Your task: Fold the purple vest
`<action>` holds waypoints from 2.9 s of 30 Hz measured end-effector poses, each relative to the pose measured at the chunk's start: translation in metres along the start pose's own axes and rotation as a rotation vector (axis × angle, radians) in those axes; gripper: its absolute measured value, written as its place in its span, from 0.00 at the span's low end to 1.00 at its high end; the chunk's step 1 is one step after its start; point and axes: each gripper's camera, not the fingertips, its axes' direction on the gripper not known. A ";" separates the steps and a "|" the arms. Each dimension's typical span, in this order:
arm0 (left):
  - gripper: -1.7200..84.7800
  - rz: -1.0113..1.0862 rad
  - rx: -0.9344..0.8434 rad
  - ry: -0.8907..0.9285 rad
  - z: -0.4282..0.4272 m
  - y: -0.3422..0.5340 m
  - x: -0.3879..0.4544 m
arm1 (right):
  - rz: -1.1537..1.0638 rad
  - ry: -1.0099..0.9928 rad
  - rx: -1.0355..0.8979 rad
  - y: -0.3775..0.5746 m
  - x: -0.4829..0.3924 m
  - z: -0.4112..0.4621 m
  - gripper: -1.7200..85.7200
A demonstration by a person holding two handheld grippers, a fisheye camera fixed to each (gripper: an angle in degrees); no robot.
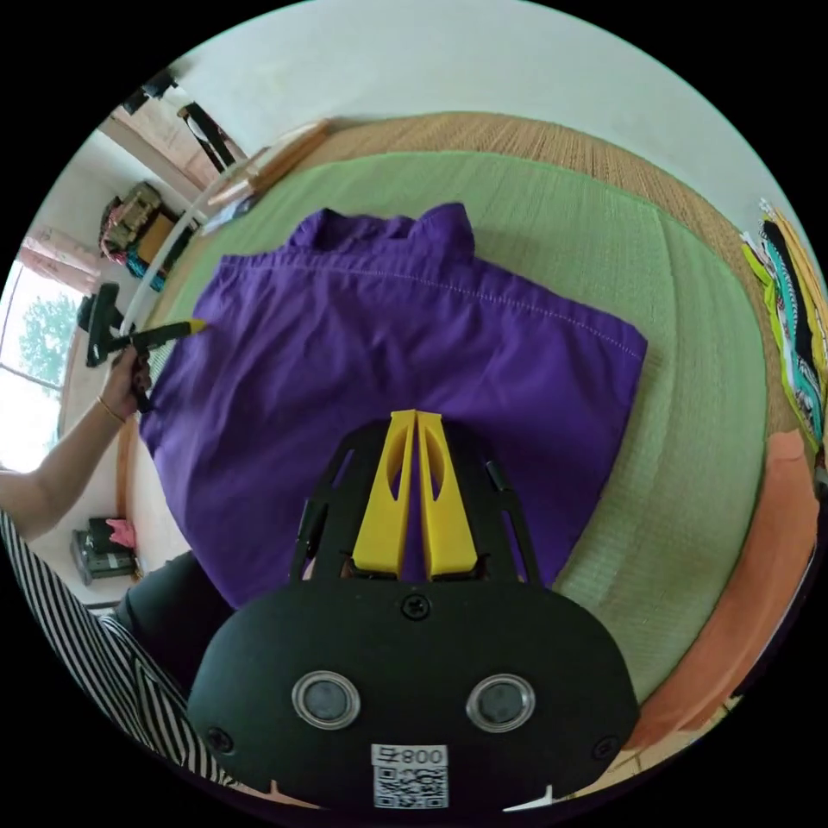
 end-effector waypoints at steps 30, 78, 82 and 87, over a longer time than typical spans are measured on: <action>0.04 -0.013 -0.089 0.223 0.043 0.212 -0.106 | 0.022 -0.079 -0.210 0.069 -0.194 0.003 0.02; 0.02 0.141 -0.236 0.268 0.092 0.201 0.223 | 0.937 -0.344 0.281 0.619 0.152 -0.094 0.10; 0.02 0.165 -0.224 0.285 0.079 0.195 0.259 | 0.956 -0.416 0.316 0.653 0.164 -0.082 0.11; 0.02 0.217 -0.215 0.326 0.067 0.184 0.317 | 0.968 -0.501 0.294 0.682 0.179 -0.044 0.11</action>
